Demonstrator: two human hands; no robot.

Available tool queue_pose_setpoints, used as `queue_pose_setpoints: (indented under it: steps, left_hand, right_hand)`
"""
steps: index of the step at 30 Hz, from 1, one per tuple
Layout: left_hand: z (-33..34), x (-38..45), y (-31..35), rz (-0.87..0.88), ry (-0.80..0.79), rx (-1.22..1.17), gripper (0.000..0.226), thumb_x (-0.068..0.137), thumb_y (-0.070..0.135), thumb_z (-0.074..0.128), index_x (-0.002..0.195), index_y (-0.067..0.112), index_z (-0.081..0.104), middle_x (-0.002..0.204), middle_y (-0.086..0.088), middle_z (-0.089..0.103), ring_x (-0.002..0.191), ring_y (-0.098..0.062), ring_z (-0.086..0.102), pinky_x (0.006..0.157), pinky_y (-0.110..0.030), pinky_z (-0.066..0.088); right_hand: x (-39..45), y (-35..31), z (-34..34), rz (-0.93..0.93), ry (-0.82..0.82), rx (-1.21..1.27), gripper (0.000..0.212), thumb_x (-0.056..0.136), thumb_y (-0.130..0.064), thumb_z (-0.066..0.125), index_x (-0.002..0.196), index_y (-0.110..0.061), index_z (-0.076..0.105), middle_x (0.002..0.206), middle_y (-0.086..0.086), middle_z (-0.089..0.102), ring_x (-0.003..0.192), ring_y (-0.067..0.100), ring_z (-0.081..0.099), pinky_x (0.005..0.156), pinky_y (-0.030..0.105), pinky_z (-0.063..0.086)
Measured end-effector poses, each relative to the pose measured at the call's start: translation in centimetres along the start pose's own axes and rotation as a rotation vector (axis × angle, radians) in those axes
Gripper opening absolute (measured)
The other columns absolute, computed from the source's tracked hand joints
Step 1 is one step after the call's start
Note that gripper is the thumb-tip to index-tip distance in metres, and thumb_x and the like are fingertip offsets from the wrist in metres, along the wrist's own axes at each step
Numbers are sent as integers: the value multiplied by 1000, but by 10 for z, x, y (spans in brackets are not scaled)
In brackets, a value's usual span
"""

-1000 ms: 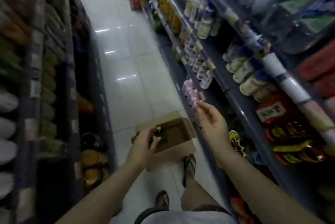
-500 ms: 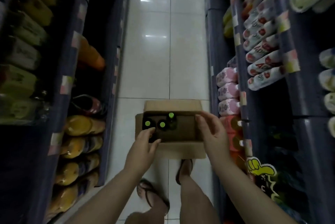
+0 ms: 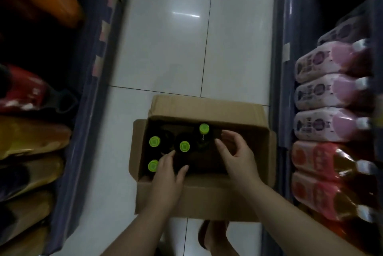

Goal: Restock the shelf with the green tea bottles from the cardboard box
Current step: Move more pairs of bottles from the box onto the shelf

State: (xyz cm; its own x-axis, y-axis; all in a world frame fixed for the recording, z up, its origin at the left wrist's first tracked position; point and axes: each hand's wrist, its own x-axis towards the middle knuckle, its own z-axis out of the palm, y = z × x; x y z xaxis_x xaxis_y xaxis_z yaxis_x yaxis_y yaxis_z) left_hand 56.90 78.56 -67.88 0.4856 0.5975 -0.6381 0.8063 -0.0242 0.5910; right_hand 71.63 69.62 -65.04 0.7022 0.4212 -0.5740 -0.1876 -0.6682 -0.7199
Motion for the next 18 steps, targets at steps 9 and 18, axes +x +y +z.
queue_pose_setpoints:
  steps: [9, 18]
  left_hand:
    - [49, 62, -35, -50, 27, -25, 84, 83, 33, 67, 148, 17, 17, 156, -4, 23, 142, -16, 23, 106, -19, 20]
    - [61, 94, -45, 17, 92, -20, 81, 75, 20, 77, 143, 15, 31, 147, -4, 39, 136, -17, 35, 92, -2, 13]
  right_hand:
    - [62, 66, 45, 64, -21, -213, 66, 84, -39, 66, 140, -21, 37, 144, -2, 40, 132, 16, 38, 97, 22, 31]
    - [96, 84, 66, 111, 40, -106, 58, 67, -32, 83, 115, -13, 57, 116, 6, 63, 105, 18, 57, 81, 23, 40]
